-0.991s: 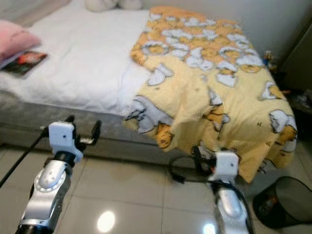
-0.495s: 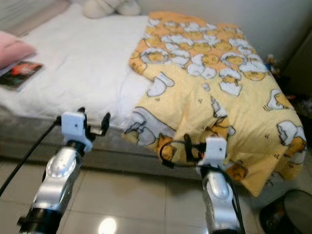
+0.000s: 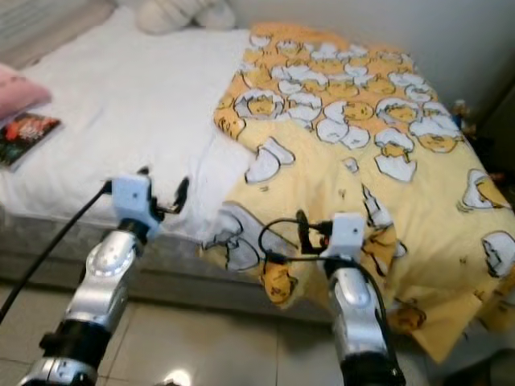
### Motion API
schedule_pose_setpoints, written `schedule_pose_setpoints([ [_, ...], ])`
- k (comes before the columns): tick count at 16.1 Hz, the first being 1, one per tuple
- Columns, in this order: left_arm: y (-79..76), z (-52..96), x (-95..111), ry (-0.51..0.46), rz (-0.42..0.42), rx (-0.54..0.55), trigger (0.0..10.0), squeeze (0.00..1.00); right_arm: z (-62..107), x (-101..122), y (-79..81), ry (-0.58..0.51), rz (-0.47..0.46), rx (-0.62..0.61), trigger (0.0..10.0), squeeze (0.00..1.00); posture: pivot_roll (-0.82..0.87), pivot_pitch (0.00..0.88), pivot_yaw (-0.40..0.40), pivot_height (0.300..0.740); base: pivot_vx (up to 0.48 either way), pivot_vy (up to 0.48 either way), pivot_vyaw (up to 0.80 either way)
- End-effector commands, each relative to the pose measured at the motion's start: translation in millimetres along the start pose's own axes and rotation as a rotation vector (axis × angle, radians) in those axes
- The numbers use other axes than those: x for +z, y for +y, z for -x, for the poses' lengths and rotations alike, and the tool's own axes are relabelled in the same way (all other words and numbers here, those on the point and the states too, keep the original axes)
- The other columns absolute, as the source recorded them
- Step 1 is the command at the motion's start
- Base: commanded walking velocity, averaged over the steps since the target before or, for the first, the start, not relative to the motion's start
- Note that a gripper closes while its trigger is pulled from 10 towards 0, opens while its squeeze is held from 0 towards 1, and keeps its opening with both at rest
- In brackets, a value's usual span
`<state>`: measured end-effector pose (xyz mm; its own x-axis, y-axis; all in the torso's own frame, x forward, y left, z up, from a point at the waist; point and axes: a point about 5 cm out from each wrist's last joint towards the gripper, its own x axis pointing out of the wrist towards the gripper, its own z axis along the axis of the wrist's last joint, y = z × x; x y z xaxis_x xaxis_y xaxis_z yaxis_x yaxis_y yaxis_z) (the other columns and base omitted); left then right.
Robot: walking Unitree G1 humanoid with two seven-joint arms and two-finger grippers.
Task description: Clean up the room
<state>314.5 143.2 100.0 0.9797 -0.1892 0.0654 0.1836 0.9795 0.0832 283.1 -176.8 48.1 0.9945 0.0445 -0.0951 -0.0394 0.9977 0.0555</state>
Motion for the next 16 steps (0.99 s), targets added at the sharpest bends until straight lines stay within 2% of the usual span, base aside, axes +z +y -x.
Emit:
schedule_pose_setpoints([
  [1,-14.0,-8.0,6,-0.026,-0.001,-0.047,10.0,0.00,0.5,0,-10.3,-0.002,0.015,-0.030,10.0,0.00,0.08,0.000,-0.040,0.740,0.480,0.000,0.00],
  [2,-10.6,-11.7,3,0.001,-0.061,-0.030,10.0,0.00,-3.5,2,-6.7,-0.004,0.024,-0.024,10.0,0.00,0.08,0.000,-0.036,0.740,0.394,0.000,0.00],
  [3,-8.5,-14.3,1,0.018,-0.082,-0.037,10.0,0.00,-5.7,2,-4.5,-0.005,0.014,-0.027,10.0,0.00,0.08,0.000,-0.025,0.740,0.000,0.000,-0.80],
  [4,-8.0,-14.8,0,0.022,-0.073,-0.041,10.0,0.00,-6.1,2,-4.2,-0.003,0.008,-0.031,10.0,0.00,0.08,0.000,-0.025,0.740,0.000,0.000,-0.80],
  [6,-5.3,-19.9,0,0.037,-0.056,-0.051,10.0,0.00,-5.8,0,-1.6,-0.001,0.001,-0.022,10.0,0.00,0.07,0.000,-0.010,0.740,0.000,0.480,-0.79],
  [7,-6.9,-24.9,-1,0.059,-0.090,-0.069,10.0,0.00,-5.6,-2,-0.9,0.002,-0.004,-0.025,10.0,0.00,0.07,0.000,-0.002,0.740,0.000,0.480,-0.79],
  [9,-8.7,-31.2,-5,0.109,-0.117,-0.081,10.0,0.00,-5.8,-4,-1.7,0.000,-0.023,-0.049,10.0,0.00,0.06,0.000,0.007,0.740,0.000,0.000,-0.78],
  [10,-12.7,-33.1,-5,0.095,-0.112,-0.107,10.0,0.00,-3.5,-5,-1.8,-0.003,-0.027,-0.055,10.0,0.00,0.05,0.000,0.008,0.740,0.000,0.000,-0.78],
  [11,-15.8,-34.7,-8,0.096,-0.153,-0.108,10.0,0.00,0.2,-8,-1.8,0.005,-0.029,-0.058,10.0,0.00,0.05,0.000,0.003,0.740,0.000,0.000,-0.78],
  [12,-14.3,-37.4,-15,0.131,-0.199,-0.042,10.0,0.00,8.3,-14,-2.0,0.027,-0.028,-0.057,10.0,0.00,0.02,0.000,-0.007,0.740,0.000,0.000,-0.78],
  [13,-13.8,-38.0,-15,0.125,-0.221,-0.026,10.0,0.00,10.5,-16,-2.3,0.031,-0.025,-0.054,10.0,0.00,0.01,0.000,-0.009,0.740,0.000,0.000,-0.77],
  [15,-20.0,-38.1,-20,0.142,-0.182,0.017,10.0,0.00,32.6,-19,-8.0,0.022,0.022,-0.040,10.0,0.00,-0.06,0.000,-0.026,0.740,0.000,0.000,-0.69],
  [16,-25.1,-38.9,-21,0.148,-0.192,0.026,10.0,0.00,39.5,-18,-9.8,0.027,0.042,-0.038,10.0,0.00,-0.09,0.000,-0.039,0.740,0.000,0.000,0.00],
])
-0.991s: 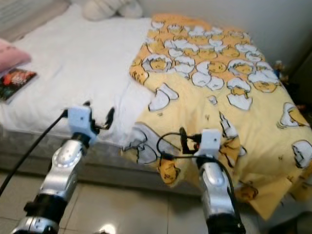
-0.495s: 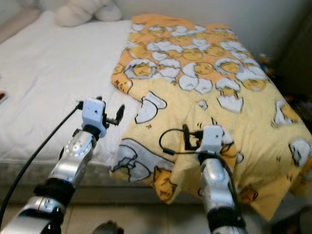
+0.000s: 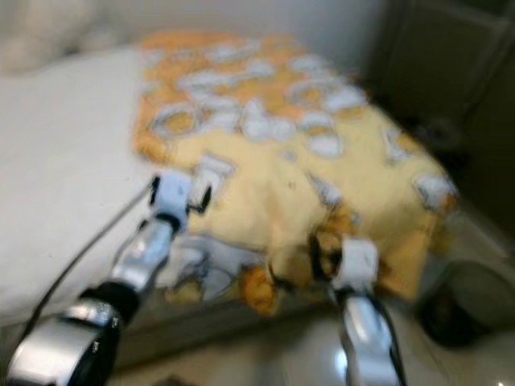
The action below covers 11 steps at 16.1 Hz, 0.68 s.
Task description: Clean up the room
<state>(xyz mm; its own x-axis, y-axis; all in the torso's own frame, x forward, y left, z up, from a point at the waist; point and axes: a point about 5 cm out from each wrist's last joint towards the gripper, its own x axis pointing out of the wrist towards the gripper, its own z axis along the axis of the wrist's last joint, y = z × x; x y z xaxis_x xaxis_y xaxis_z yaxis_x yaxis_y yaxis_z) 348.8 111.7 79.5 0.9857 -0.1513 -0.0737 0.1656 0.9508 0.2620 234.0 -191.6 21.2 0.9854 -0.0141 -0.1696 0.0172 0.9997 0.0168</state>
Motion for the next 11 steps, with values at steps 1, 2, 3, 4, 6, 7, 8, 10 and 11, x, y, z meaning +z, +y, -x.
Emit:
schedule_pose_setpoints([
  [1,-2.4,-1.6,-2,0.025,0.002,0.034,10.0,0.00,1.3,15,2.3,-0.047,0.017,0.019,10.0,0.00,-0.13,0.013,-0.060,0.740,0.000,0.000,0.00],
  [2,-3.4,-1.6,-2,0.026,0.006,0.048,10.0,0.00,7.4,18,0.9,-0.052,0.021,0.017,10.0,0.00,-0.15,0.036,-0.067,0.740,0.000,0.000,0.00],
  [3,-1.2,-1.0,-6,0.056,0.017,0.091,10.0,0.00,19.6,21,-2.8,-0.043,0.036,0.017,10.0,0.00,-0.18,0.079,-0.082,0.740,0.000,0.000,0.00],
  [4,6.9,0.6,-12,0.099,0.021,0.161,10.0,0.00,36.7,19,-8.4,-0.014,0.059,0.022,10.0,0.00,-0.21,0.114,-0.104,0.740,0.000,0.000,0.00],
  [6,25.1,4.0,-21,0.141,0.010,0.246,10.0,0.00,64.0,13,-16.3,0.040,0.097,0.023,10.0,0.00,-0.24,0.152,-0.123,0.740,0.000,0.000,0.00],
  [7,31.1,5.5,-23,0.154,0.010,0.272,10.0,0.00,69.1,12,-17.8,0.056,0.094,0.016,10.0,0.00,-0.25,0.161,-0.126,0.740,0.000,0.000,0.00],
  [8,39.1,8.5,-29,0.177,0.006,0.305,10.0,0.00,78.2,12,-18.6,0.082,0.091,0.014,10.0,0.00,-0.25,0.170,-0.131,0.740,0.000,0.000,0.00],
  [10,41.4,14.5,-40,0.244,-0.005,0.322,10.0,0.00,89.6,13,-18.9,0.127,0.093,0.027,10.0,0.00,-0.22,0.189,-0.135,0.740,0.000,0.000,0.00],
  [11,39.8,19.2,-49,0.291,0.026,0.331,10.0,0.00,92.0,9,-18.6,0.155,0.093,0.034,10.0,0.00,-0.22,0.195,-0.139,0.740,0.000,0.000,0.00],
])
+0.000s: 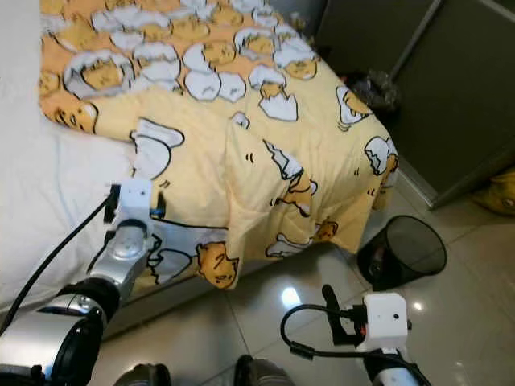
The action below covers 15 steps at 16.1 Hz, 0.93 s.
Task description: Clean up the room
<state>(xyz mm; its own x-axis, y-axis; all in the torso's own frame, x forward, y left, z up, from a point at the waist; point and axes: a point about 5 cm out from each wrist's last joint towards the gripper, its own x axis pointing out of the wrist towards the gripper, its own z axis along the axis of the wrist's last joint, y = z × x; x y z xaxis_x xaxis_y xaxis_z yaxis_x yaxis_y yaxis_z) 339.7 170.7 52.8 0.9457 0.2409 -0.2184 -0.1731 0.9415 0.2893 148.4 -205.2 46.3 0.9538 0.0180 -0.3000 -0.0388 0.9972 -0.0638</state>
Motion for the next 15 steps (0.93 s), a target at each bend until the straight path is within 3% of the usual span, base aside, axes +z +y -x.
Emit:
schedule_pose_setpoints([
  [1,-4.0,5.5,-14,0.069,0.018,0.003,10.0,0.00,3.7,-4,-2.5,0.036,0.000,0.006,10.0,0.00,-0.22,0.194,-0.141,0.740,0.000,0.000,0.00],
  [3,8.4,6.5,-24,0.099,-0.006,0.045,10.0,0.00,4.7,-2,-1.9,0.042,0.001,0.010,10.0,0.00,-0.22,0.196,-0.144,0.740,0.000,0.000,0.00],
  [5,23.8,8.1,-36,0.145,0.022,0.100,10.0,0.00,8.7,-1,-4.2,0.061,0.007,0.014,10.0,0.00,-0.23,0.201,-0.152,0.740,0.000,0.000,0.00],
  [9,4.5,15.3,-49,0.245,0.131,-0.074,10.0,0.00,12.2,0,-8.1,0.079,0.017,0.012,10.0,0.00,-0.24,0.201,-0.165,0.740,0.000,0.000,0.00],
  [11,4.3,13.0,-46,0.246,0.156,-0.108,10.0,0.00,12.4,4,-11.2,0.081,0.024,0.009,10.0,0.00,-0.26,0.210,-0.177,0.740,0.000,0.000,0.00],
  [12,6.6,12.0,-45,0.251,0.160,-0.103,0.0,0.00,12.3,4,-12.0,0.083,0.028,0.010,10.0,0.00,-0.26,0.209,-0.176,0.740,0.000,0.000,0.00],
  [15,19.5,9.3,-47,0.267,0.084,-0.055,0.0,0.00,10.8,4,-13.3,0.089,0.031,0.003,10.0,0.00,-0.27,0.200,-0.167,0.740,0.000,0.000,0.00],
])
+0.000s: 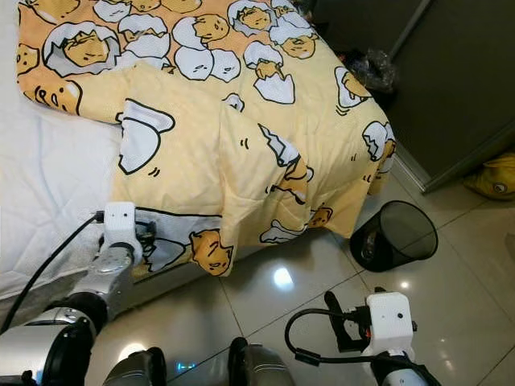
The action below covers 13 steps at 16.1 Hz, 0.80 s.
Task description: Clean up the room
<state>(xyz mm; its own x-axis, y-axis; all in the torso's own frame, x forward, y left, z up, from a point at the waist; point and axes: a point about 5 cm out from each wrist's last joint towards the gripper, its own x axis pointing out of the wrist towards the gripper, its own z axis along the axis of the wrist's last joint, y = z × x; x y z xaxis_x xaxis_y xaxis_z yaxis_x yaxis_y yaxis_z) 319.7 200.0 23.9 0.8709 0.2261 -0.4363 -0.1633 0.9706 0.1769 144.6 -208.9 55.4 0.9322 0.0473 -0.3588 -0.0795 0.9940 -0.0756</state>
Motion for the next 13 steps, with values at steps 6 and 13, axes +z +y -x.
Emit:
schedule_pose_setpoints([
  [6,-5.2,2.4,-10,0.035,-0.116,-0.060,0.0,0.00,-0.4,0,-10.2,0.024,-0.011,-0.036,10.0,0.00,-0.26,0.198,-0.161,0.740,0.000,0.000,0.00],
  [13,-14.3,4.7,-10,-0.002,-0.097,-0.192,0.0,0.00,-3.5,-5,0.8,0.031,-0.034,-0.021,10.0,0.00,-0.25,0.184,-0.123,0.740,0.000,0.000,0.00],
])
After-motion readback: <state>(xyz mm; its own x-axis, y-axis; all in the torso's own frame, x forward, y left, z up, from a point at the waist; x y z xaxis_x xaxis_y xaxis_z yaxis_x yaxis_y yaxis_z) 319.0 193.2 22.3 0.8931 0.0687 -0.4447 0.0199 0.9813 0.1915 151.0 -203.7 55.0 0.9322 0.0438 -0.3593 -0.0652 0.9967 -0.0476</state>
